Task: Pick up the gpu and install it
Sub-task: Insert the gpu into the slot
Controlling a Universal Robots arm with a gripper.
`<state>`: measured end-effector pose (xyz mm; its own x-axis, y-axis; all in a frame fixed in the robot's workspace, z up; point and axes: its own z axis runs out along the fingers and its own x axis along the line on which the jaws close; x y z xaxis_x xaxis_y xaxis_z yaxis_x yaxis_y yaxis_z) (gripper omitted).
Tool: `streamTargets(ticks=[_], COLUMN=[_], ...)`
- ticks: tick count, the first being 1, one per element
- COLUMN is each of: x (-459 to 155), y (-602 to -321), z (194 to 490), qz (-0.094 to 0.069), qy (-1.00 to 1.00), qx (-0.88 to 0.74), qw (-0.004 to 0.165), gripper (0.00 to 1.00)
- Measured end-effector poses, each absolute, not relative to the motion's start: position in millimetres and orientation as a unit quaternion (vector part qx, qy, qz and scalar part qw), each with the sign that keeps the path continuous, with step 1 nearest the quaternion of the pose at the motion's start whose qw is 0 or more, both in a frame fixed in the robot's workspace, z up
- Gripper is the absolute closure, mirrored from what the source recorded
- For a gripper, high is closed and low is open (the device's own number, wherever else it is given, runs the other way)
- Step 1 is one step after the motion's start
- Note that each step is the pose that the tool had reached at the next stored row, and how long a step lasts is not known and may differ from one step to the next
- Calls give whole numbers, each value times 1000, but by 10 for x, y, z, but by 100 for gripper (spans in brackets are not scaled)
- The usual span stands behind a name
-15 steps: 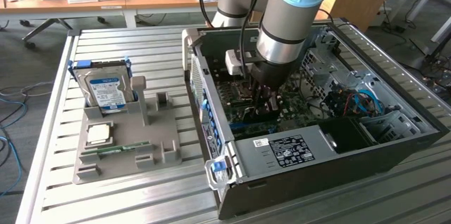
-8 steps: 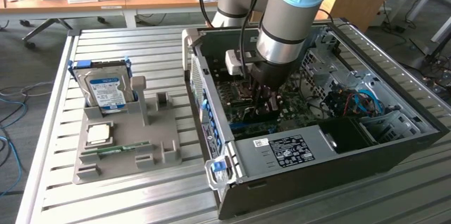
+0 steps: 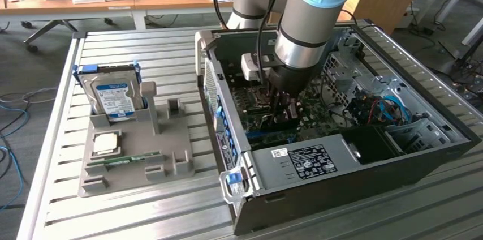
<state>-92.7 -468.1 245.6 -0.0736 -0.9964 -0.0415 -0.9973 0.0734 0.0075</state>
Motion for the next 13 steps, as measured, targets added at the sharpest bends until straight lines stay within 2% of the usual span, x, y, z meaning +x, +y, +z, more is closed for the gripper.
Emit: streamTargets(ticks=[13], x=[-930], y=[-4681], z=[2461], qz=[17], qy=[730], qx=[-684], qw=[13], gripper=[74])
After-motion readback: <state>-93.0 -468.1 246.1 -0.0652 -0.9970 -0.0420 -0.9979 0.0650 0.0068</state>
